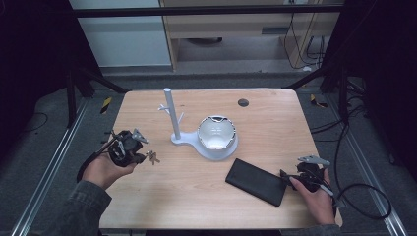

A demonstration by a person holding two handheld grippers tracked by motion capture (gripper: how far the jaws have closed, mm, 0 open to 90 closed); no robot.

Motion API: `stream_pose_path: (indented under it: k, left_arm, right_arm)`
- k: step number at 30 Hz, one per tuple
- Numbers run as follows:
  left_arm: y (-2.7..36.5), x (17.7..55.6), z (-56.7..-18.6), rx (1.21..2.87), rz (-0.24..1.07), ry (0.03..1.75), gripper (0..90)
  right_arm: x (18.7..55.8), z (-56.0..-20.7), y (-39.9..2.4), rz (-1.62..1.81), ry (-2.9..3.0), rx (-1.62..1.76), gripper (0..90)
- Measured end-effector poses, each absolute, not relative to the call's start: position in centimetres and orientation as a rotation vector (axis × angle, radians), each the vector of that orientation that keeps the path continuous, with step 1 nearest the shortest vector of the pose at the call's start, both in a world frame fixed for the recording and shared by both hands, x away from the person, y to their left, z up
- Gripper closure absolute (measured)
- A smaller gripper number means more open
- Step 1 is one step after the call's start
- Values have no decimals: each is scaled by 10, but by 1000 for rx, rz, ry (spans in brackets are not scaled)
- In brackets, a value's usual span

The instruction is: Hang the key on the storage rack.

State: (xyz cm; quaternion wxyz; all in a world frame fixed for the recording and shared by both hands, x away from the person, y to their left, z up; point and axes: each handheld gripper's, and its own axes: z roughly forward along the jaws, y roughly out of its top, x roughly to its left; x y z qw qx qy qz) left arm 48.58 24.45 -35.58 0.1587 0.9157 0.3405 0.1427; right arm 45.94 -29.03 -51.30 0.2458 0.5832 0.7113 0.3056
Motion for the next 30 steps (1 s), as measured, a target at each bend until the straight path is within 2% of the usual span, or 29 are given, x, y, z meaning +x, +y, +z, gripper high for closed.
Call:
stream_pose_path:
  k: [8,11,30]
  left_arm:
    - [237,496,-337,2620,428,958,892]
    - [235,499,-330,2618,439,949,892]
    - [219,517,-280,2617,517,900,892]
  right_arm:
    - [460,-513,-290,836,1945,1587,9]
    - [461,-510,-291,839,1966,1575,62]
    - [454,-495,-288,887,1881,1501,55]
